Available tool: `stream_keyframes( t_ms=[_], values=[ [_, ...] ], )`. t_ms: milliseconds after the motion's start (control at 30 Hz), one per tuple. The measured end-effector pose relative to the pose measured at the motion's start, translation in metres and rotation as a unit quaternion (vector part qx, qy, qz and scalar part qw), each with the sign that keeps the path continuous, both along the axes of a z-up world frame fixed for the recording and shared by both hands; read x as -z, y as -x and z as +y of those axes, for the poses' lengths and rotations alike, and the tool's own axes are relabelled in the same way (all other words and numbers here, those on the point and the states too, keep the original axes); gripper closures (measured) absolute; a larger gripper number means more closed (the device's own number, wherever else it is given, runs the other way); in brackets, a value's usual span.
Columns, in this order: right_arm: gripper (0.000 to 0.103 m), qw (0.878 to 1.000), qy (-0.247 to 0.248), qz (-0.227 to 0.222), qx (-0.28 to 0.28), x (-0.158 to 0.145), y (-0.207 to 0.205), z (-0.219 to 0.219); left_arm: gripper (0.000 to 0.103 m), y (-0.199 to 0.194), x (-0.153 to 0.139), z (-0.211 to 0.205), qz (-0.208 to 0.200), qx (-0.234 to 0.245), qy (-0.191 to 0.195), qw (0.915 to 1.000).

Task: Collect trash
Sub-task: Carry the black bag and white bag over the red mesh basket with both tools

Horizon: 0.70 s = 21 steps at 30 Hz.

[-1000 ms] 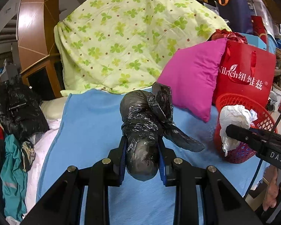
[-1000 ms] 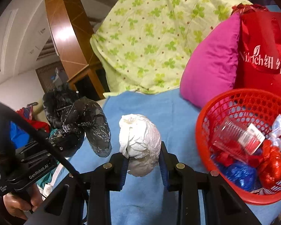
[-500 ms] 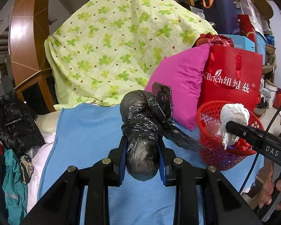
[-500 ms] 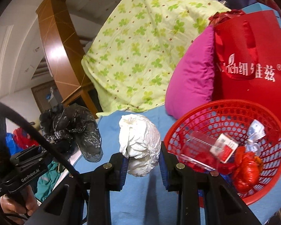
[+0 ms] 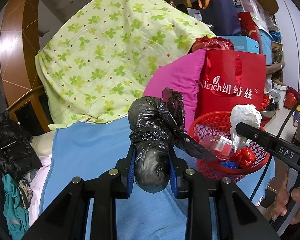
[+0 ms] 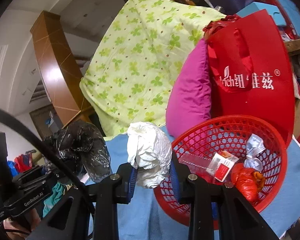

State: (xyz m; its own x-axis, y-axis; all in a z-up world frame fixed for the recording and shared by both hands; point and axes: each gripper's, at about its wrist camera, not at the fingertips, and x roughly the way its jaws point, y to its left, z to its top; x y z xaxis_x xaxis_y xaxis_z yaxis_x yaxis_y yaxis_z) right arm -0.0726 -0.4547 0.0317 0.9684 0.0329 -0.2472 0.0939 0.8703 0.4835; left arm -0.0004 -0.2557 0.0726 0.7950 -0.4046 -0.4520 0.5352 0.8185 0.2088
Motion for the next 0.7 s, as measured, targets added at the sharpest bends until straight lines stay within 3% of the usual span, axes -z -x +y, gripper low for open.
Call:
stream_keyframes(
  t_ms=[400, 700],
  values=[
    [0.071, 0.999, -0.021, -0.008, 0.039, 0.003, 0.018, -0.028, 0.072, 0.0, 0.0, -0.023, 0.009, 0.027, 0.002, 0.9996],
    [0.071, 0.995, -0.047, -0.018, 0.08, 0.006, 0.036, -0.056, 0.072, 0.004, 0.006, -0.042, 0.031, 0.08, 0.019, 0.9961]
  ],
)
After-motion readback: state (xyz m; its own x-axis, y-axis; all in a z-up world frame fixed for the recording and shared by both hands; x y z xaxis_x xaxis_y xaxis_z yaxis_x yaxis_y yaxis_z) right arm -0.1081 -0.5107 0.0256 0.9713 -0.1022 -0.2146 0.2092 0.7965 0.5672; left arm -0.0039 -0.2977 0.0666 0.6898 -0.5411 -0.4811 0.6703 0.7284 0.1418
